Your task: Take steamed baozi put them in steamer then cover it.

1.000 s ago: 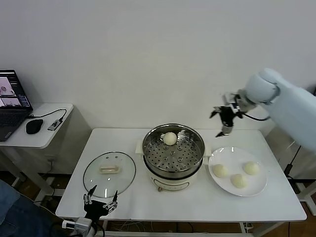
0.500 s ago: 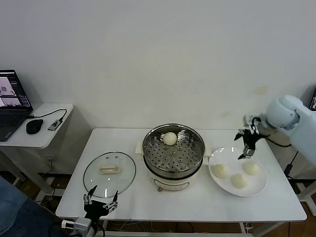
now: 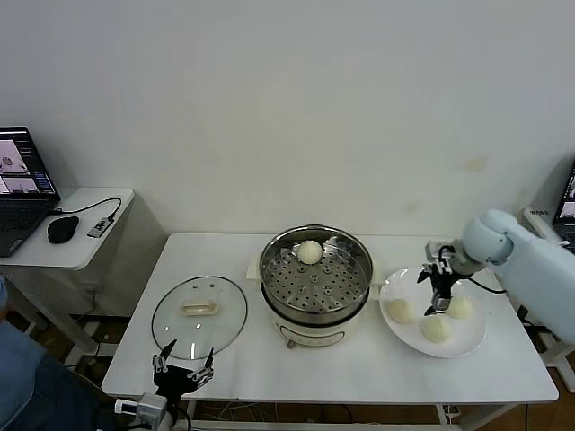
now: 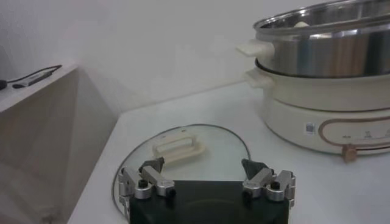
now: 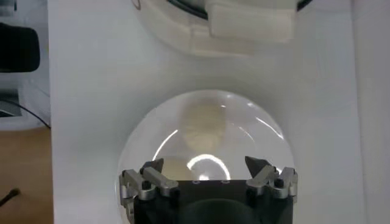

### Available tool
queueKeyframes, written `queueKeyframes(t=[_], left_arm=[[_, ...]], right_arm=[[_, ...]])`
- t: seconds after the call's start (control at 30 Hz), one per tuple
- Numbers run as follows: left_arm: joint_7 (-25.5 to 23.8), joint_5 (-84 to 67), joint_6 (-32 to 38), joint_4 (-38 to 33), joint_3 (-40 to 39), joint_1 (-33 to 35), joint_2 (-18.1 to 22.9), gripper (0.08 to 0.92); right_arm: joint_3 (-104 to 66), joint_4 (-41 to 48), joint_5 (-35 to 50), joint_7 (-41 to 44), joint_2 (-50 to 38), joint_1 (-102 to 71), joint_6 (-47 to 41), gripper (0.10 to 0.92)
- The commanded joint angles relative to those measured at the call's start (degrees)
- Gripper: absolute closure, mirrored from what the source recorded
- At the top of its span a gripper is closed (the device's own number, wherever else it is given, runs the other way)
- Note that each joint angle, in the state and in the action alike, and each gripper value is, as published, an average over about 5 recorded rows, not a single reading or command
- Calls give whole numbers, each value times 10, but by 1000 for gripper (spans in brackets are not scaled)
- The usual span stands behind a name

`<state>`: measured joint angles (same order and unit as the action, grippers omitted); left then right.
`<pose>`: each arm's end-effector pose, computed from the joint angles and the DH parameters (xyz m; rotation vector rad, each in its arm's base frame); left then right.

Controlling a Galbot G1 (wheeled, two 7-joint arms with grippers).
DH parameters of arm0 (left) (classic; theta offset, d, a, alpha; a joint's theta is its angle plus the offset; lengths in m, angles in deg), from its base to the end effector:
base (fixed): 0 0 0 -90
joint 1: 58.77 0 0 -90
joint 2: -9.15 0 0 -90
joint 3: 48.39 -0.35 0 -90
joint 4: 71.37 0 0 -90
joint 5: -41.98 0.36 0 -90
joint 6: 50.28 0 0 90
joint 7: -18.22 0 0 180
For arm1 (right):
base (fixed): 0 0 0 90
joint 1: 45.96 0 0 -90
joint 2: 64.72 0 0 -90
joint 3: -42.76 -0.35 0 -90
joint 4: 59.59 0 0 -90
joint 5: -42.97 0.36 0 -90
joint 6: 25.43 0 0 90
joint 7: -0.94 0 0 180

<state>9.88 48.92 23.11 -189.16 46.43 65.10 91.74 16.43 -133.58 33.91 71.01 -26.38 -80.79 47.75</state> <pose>0.1648 0.0500 -0.3240 -0.1424 -2.7101 -0.3387 0.5161 -0.1600 -0.1721 1.2234 -1.4319 1.2624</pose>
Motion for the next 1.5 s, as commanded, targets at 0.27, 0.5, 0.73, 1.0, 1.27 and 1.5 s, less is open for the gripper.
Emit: queueKeyframes(t=[0.27, 0.5, 0.73, 1.0, 1.27, 1.5], left_arm=[[0, 0, 1, 15, 1, -2, 0, 177], [0, 0, 1, 22, -1, -8, 1, 177], [0, 1, 1, 26, -1, -8, 1, 177], [0, 1, 1, 29, -1, -9, 2, 177], [0, 1, 1, 31, -1, -10, 2, 177], [0, 1, 1, 33, -1, -11, 2, 177]], right_arm=[[0, 81, -31, -24, 63, -19, 73, 203], [-1, 109, -48, -33, 75, -23, 83, 203], [-4, 136, -62, -38, 89, -26, 93, 203], [-6, 146, -61, -41, 97, -32, 95, 203], [-5, 152, -61, -45, 103, -33, 97, 203], [-5, 153, -57, -41, 104, -33, 94, 260]])
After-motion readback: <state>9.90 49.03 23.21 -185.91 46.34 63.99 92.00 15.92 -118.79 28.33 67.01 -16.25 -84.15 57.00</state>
